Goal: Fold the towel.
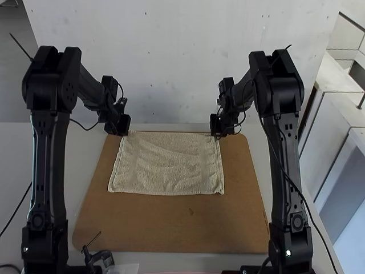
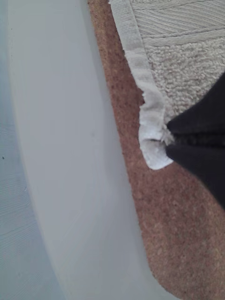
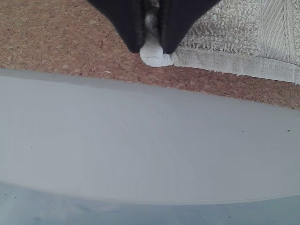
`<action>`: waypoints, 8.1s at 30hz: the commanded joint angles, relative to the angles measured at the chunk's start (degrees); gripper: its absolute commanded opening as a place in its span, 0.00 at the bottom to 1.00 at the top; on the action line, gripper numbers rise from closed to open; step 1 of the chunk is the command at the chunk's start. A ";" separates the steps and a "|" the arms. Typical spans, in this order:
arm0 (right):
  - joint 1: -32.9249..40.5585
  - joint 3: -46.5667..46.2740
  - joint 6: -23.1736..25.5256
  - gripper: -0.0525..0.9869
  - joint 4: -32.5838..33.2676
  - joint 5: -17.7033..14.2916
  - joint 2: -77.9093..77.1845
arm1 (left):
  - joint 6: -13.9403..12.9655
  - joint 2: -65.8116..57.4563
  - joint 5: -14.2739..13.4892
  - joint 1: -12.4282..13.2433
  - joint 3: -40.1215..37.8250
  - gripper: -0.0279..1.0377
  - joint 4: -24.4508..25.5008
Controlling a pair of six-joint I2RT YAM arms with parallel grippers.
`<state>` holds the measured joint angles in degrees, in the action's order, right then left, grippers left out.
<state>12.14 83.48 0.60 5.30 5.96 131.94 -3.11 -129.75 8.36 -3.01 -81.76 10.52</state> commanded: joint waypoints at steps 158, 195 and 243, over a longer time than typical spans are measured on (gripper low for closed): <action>6.05 -45.34 5.20 0.47 -9.52 -3.32 -36.93 | -0.31 45.73 0.43 -1.65 49.41 0.93 -10.35; 0.51 -45.69 3.44 0.51 6.92 6.08 -42.55 | 0.83 50.56 0.69 -1.83 53.37 0.91 -11.32; 0.69 -40.33 2.30 0.45 -1.61 28.41 -24.01 | 1.44 52.85 0.87 -0.95 54.25 0.91 -13.51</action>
<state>9.74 43.11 3.20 2.74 28.56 105.84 -2.42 -77.91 8.97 -4.43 -27.83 -2.63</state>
